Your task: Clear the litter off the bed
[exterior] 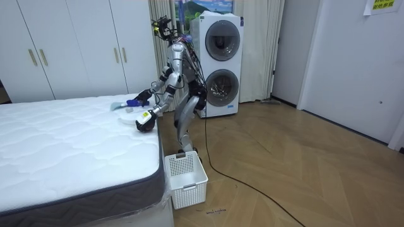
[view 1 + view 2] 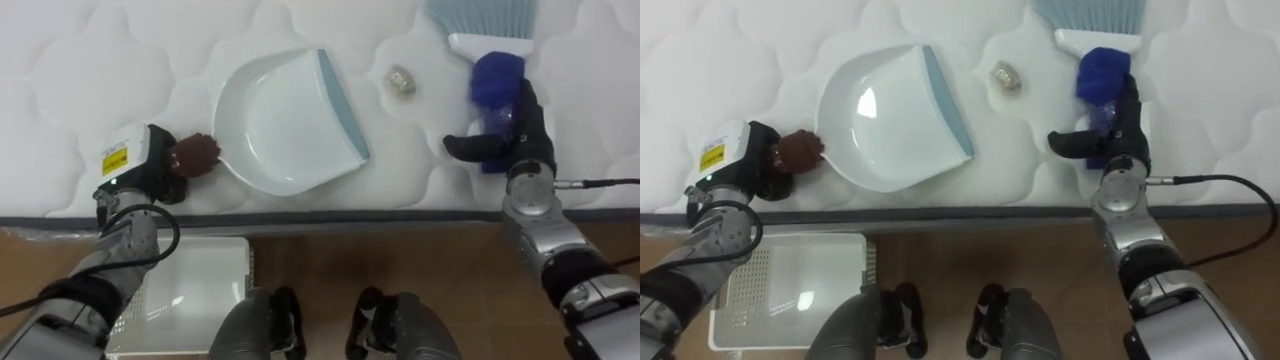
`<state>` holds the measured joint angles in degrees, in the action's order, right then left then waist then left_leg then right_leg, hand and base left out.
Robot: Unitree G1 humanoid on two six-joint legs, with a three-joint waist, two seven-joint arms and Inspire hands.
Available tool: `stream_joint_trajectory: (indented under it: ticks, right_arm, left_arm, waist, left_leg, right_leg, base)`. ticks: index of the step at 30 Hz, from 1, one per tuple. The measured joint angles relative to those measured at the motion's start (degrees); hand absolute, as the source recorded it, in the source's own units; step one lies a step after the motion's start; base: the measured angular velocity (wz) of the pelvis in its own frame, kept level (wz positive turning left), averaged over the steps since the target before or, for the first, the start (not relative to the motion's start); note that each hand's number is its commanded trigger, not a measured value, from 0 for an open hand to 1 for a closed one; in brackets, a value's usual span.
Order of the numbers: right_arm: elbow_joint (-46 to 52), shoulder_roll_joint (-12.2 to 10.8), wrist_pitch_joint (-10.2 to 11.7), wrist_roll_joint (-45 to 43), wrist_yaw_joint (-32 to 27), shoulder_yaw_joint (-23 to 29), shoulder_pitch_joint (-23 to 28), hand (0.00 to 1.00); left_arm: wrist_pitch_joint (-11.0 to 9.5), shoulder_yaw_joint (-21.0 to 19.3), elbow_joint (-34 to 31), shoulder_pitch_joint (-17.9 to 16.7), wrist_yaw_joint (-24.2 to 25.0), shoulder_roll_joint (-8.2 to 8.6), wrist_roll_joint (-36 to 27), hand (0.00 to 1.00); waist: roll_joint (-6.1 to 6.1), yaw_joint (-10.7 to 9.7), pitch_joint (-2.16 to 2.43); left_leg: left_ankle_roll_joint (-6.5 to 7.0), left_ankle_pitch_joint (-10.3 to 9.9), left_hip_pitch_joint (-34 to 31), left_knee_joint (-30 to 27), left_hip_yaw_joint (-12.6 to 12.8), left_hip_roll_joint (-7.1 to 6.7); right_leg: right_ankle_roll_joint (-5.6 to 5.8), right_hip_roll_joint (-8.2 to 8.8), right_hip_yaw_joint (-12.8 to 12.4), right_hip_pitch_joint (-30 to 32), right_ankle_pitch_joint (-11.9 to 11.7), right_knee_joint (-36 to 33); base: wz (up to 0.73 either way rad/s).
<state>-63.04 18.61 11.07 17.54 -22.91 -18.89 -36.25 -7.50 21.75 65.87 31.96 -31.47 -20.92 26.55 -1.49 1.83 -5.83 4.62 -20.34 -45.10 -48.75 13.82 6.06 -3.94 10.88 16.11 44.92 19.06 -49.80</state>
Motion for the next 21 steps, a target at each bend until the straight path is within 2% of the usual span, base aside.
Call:
stream_joint_trajectory:
  ticks: [8, 11, 13, 14, 15, 21]
  right_arm:
    - [-1.9, 0.0, -1.5, -1.4, -0.5, -0.2, -1.4, 0.0]
    - [-2.7, 0.0, -2.4, -2.7, -1.6, -0.2, -1.8, 0.0]
    - [-3.8, 0.0, -2.5, -3.8, -2.3, -0.2, -2.2, 0.0]
    - [-4.0, 0.0, -2.8, -4.8, -2.7, -0.2, -2.3, 0.84]
    - [-4.0, 0.0, -3.1, -5.2, -2.8, -0.2, -2.3, 1.0]
    - [-6.1, 0.3, -3.7, -7.7, -6.0, -0.2, -2.4, 1.0]
  left_arm:
    - [1.1, 1.7, -1.1, 0.1, 0.0, 0.01, 0.0, 1.0]
    - [1.5, 2.4, -1.4, 0.1, 0.2, 0.07, 0.0, 1.0]
    - [2.4, 4.0, -1.7, 0.7, 0.7, 0.05, 0.0, 1.0]
    - [2.7, 4.3, -1.8, 1.0, 0.8, 0.03, 0.1, 1.0]
    - [2.8, 4.3, -1.9, 1.1, 0.9, 0.03, 0.1, 1.0]
    - [3.8, 4.5, -2.5, 1.2, 1.5, 0.07, -0.1, 1.0]
  waist:
    - [-0.01, 0.0, -0.01]
    - [-0.03, -0.2, -0.03]
    - [-0.03, 0.1, -0.04]
    - [-0.03, 0.1, -0.04]
    - [-0.03, 0.0, -0.04]
    - [0.02, -0.1, -0.05]
  left_leg:
    - [0.32, 0.2, -0.1, -0.6, -0.1, -0.12]
    - [0.56, 0.3, -0.1, -0.6, -0.3, -0.75]
    - [0.61, 0.3, -0.2, -0.6, -0.4, -0.92]
    - [0.61, 0.3, -0.2, -0.5, -0.4, -0.99]
    - [0.61, 0.3, -0.3, -0.5, -0.5, -1.03]
    - [0.61, 0.4, -0.5, 0.0, -1.4, -1.81]
  right_leg:
    - [0.3, 0.43, 0.3, -0.3, 0.2, -0.2]
    - [0.51, 1.11, 0.5, -0.3, 0.3, -0.8]
    - [0.58, 1.31, 0.6, -0.3, 0.4, -0.8]
    - [0.6, 1.41, 0.8, -0.3, 0.4, -0.8]
    - [0.6, 1.45, 0.9, -0.3, 0.4, -0.8]
    - [0.58, 1.89, 1.4, -0.3, 0.4, -0.8]
  base:
    - [0.01]
    - [0.11]
    - [0.08]
    - [0.06]
    - [0.06]
    - [0.06]
